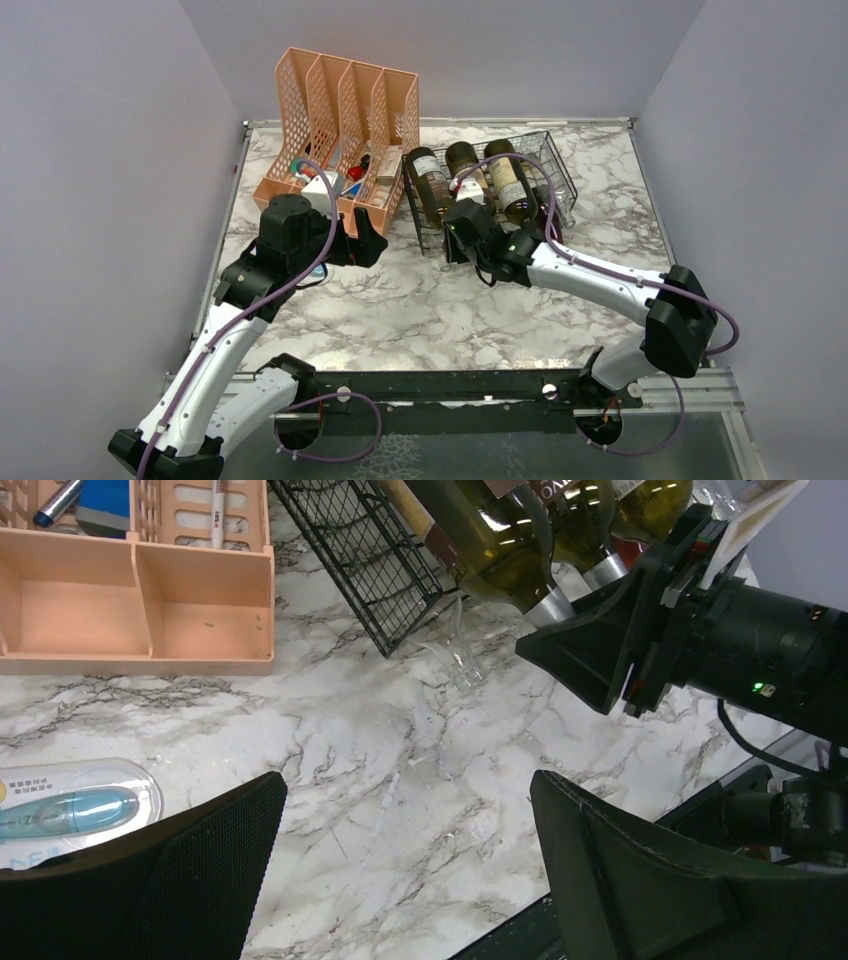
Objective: Take the wine bottle off the wine rack
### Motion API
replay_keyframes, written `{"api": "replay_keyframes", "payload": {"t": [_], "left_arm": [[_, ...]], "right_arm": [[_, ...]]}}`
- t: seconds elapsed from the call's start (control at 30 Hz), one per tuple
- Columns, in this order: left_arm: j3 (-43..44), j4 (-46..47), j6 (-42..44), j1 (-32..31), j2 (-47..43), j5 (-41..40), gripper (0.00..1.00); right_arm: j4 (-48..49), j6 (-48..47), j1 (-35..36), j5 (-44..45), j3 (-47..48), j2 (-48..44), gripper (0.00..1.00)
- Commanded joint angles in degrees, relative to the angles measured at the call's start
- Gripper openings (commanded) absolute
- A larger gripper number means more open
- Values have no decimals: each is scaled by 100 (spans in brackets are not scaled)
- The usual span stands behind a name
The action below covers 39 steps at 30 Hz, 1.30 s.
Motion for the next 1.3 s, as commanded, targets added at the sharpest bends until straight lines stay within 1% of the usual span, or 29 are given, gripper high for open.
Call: {"api": "replay_keyframes", "payload": {"t": [0.0,0.13,0.23,0.33,0.4,0.5,0.63,0.73,0.8,0.9,0.97,1.13,1.27], "left_arm": [[-7,213,371,37,75,313,99],[-9,471,638,38,217,641,99],[39,638,918,26,295,905,99],[-6,996,1231,-50,172,1264,99],[-68,1295,1493,-180,-3,1444,99],[-71,1596,1900,-461,-175,1402,99],[-3,1905,2539,-934,-3,1416,99],[130,2203,2733,-1468,251,1122,99],[319,2264,2916,-1956,559,673,99],[583,2254,3221,-2865,835,-81,99],[657,2277,3330,-3229,962,-361,99],[341,2807,3190,-3698,1353,-875,99],[-578,4107,2719,-3740,1148,-930,99]], "right_arm": [[-66,-258,42,80,412,-659,1],[-512,-455,42,-188,788,-1006,1],[-1025,-549,38,-489,1190,-1145,1],[-1609,-647,41,-877,1576,-1267,1],[-2000,-700,41,-1116,1881,-1317,1],[-2491,-809,33,-1266,2394,-1378,1],[-3104,-1012,38,-1320,3112,-1157,1],[-3382,-1045,33,-1375,3430,-1052,1],[-3608,-1023,34,-1519,3673,-1064,1],[-4146,-992,35,-1767,4183,-993,1],[-4362,-1001,39,-1871,4301,-988,1],[-4333,-1022,36,-2111,3978,-987,1],[-4000,-1010,34,-2140,3518,-1080,1]]}}
